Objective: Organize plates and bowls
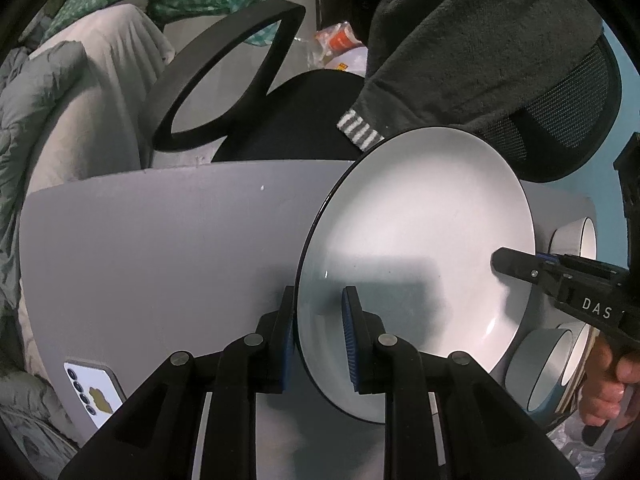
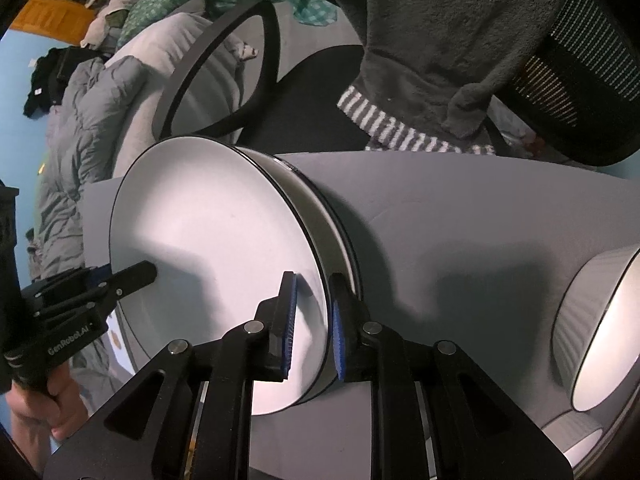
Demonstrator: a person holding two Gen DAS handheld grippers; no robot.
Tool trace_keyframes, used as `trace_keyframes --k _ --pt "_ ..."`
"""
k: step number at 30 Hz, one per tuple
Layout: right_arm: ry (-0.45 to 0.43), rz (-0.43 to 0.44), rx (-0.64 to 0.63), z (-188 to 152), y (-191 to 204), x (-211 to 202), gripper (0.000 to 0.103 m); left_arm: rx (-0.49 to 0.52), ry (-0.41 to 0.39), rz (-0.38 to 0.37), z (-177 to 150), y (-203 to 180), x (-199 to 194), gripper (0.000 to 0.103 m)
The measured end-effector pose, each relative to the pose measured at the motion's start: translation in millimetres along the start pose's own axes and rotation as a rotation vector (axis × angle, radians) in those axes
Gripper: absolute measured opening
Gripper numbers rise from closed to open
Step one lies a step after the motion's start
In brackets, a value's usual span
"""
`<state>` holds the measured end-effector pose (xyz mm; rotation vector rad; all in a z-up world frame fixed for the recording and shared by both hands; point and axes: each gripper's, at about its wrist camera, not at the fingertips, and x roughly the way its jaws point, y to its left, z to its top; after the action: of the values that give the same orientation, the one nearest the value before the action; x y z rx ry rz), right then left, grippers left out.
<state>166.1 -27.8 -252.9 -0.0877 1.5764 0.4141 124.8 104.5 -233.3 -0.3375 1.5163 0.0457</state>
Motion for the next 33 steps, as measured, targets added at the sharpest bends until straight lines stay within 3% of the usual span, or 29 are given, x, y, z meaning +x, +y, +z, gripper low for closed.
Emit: trace_keyframes --k 3,7,18,21,22,29,33 --pt "0.029 0.002 0.013 2 0 0 0.02 0.004 0.001 0.015 0 -1 0 0.021" --pt "0.066 0.019 0.043 4 0 -2 0.032 -0.013 0.002 0.022 -3 1 -1 0.024" --pt "0.107 -0.01 0.069 4 2 -9 0.037 -0.09 -0.028 -0.024 -21 11 -12 0.031" --pt "0.097 -0.035 0.075 3 3 -12 0.041 -0.104 -0.042 -0.039 -26 11 -19 0.032" --pt "0.092 -0.066 0.075 2 3 -14 0.049 -0.109 -0.046 -0.045 -27 12 -21 0.033" --pt "0.043 -0.095 0.065 -8 8 -29 0.05 -0.13 -0.098 -0.103 -45 10 -37 0.036" --pt "-0.023 -0.135 0.033 -25 17 -48 0.06 -0.133 -0.139 -0.15 -61 8 -53 0.044"
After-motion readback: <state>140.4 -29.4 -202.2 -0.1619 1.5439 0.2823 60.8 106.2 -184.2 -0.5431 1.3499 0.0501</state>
